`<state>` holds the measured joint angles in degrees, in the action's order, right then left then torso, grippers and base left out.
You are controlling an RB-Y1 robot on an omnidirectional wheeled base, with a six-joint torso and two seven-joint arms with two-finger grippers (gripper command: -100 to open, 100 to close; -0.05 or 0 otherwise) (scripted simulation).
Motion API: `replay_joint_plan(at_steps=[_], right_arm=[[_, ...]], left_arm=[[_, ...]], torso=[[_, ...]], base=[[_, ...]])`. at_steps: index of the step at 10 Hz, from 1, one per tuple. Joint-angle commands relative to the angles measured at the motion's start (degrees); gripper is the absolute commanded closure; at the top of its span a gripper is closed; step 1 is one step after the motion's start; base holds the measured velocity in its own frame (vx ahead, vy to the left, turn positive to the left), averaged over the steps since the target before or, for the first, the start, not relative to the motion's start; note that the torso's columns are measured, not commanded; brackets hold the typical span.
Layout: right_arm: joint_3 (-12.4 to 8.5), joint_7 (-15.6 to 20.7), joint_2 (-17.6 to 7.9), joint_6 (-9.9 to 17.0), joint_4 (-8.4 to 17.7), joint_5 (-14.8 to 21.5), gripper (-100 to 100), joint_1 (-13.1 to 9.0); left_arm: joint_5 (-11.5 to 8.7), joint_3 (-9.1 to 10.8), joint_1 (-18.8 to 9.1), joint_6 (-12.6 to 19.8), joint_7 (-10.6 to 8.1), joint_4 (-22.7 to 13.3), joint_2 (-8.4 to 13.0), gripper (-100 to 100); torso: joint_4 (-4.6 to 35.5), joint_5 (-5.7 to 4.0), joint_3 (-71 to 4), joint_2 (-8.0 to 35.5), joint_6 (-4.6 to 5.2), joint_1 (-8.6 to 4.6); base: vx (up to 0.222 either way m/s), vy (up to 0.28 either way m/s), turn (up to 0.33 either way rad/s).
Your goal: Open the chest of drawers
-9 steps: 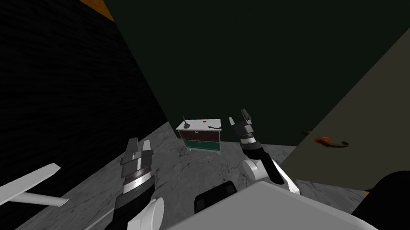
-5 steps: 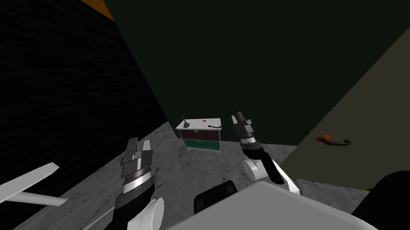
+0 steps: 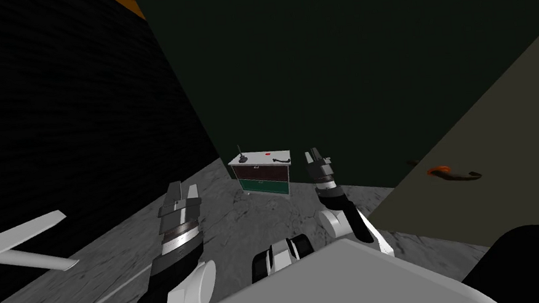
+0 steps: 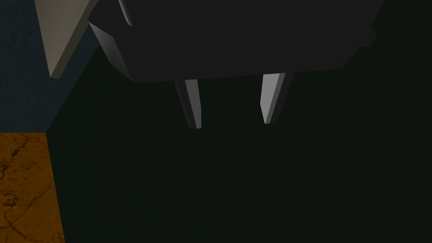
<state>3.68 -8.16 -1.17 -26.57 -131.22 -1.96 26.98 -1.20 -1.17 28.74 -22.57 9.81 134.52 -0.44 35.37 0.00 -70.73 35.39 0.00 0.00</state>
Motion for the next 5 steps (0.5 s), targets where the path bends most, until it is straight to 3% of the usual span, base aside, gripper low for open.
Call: replay_joint_plan(at_steps=[1,3,4,5], right_arm=[[0.1,-0.1,-1.8,1.4,1.0,0.4,-100,0.0],[0.4,-0.5,-4.1,4.3,3.2,1.5,-100,0.1],[0.4,-0.5,-4.1,4.6,3.2,1.5,-100,0.1],[0.6,-0.7,-5.1,6.7,4.7,2.2,-100,0.2]], left_arm=[[0.0,0.0,0.0,0.0,0.0,0.0,0.0,0],[0.0,-0.01,0.0,0.0,0.0,0.0,0.0,0],[0.0,-0.01,0.0,0.0,0.0,0.0,0.0,0],[0.0,0.0,0.0,0.0,0.0,0.0,0.0,0]], torso=[[4.2,0.0,-8.5,4.2,0.0,0.0],[6.7,0.02,-13.6,6.6,-0.03,0.06],[6.8,0.01,-13.8,6.7,-0.01,0.04],[6.9,0.0,-13.9,6.9,0.05,-0.01]], base=[[0.018,0.01,0.147],[0.04,0.019,0.321],[0.04,0.011,0.087],[0.044,0.017,0.234]])
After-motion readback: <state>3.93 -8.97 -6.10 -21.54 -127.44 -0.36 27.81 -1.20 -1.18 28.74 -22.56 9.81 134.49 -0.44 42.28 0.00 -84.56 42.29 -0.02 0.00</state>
